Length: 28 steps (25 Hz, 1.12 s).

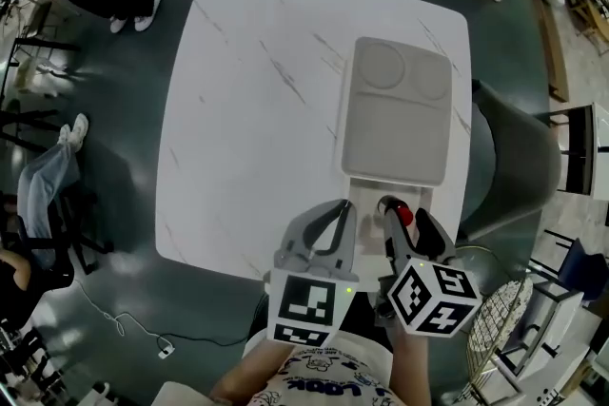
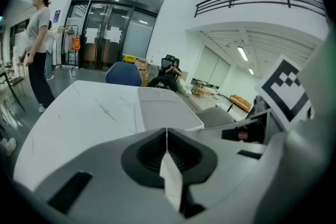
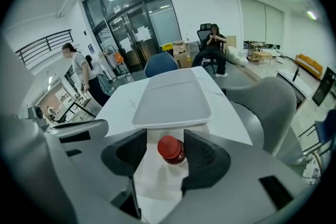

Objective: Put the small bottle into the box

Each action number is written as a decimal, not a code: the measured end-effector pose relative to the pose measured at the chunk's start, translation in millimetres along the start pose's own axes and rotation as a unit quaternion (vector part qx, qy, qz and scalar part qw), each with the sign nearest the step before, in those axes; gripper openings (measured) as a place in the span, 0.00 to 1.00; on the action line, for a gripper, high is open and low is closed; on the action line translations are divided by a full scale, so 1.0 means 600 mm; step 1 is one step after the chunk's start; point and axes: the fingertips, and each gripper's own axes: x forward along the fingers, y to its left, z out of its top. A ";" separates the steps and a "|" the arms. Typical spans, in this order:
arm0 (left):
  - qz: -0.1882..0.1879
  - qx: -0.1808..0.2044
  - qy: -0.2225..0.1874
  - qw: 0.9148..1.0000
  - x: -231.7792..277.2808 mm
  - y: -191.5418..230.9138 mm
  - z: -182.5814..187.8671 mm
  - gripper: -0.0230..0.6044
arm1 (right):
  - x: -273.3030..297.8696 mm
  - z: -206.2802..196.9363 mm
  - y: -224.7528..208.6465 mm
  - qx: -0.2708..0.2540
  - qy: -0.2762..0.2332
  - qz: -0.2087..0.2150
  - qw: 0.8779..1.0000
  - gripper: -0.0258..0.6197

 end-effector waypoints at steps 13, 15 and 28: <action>0.012 0.026 -0.062 0.998 -0.058 -0.009 0.069 0.07 | -0.076 0.064 0.060 -0.024 -0.102 0.036 0.994 0.39; 0.017 0.030 -0.071 0.997 -0.071 -0.010 0.081 0.07 | -0.091 0.073 0.067 -0.030 -0.112 0.038 0.992 0.39; 0.037 0.055 -0.132 0.989 -0.137 -0.024 0.142 0.07 | -0.162 0.114 0.107 -0.057 -0.172 0.059 0.982 0.39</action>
